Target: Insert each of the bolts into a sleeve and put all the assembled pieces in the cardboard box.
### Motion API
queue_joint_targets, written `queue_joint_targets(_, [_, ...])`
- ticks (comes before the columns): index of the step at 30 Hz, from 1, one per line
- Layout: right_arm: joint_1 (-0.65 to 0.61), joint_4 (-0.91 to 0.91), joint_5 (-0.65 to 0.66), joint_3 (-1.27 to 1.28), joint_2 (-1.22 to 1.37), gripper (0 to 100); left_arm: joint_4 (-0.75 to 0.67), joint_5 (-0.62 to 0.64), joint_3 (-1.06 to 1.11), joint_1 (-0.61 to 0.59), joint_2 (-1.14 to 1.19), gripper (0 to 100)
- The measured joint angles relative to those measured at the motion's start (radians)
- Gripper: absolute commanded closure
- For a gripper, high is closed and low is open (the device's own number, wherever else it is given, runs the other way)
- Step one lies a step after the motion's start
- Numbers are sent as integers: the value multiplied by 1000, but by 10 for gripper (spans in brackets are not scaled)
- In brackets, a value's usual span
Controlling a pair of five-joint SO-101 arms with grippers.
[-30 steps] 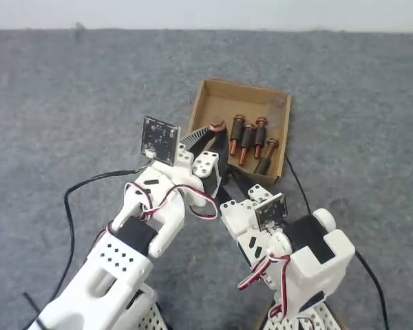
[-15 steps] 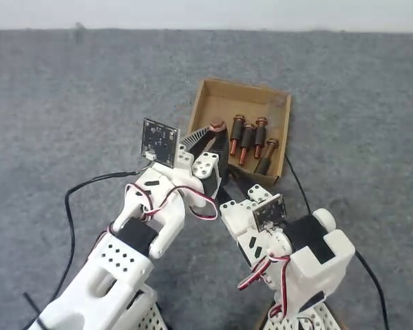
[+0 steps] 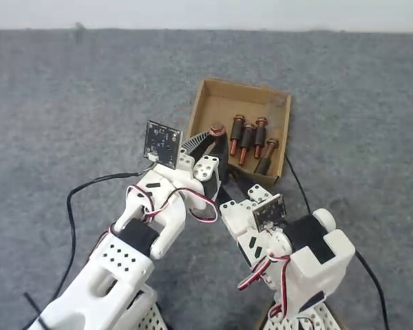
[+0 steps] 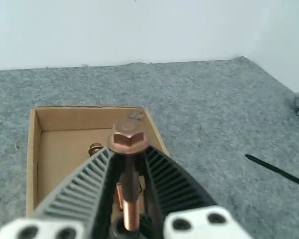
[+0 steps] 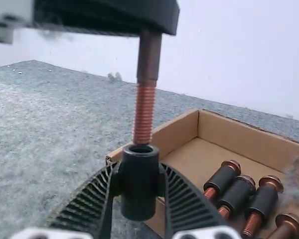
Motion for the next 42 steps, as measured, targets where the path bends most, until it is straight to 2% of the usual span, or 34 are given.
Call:
queue_joint_targets(5, [0, 0, 0, 0, 0, 993, 0, 0, 3, 0, 0, 989])
queue_joint_targets(12, [0, 0, 0, 0, 0, 993, -153, 0, 92, 0, 0, 989])
queue_joint_targets(42, [-3, 0, 0, 0, 0, 993, -153, 0, 209, 5, -2, 989])
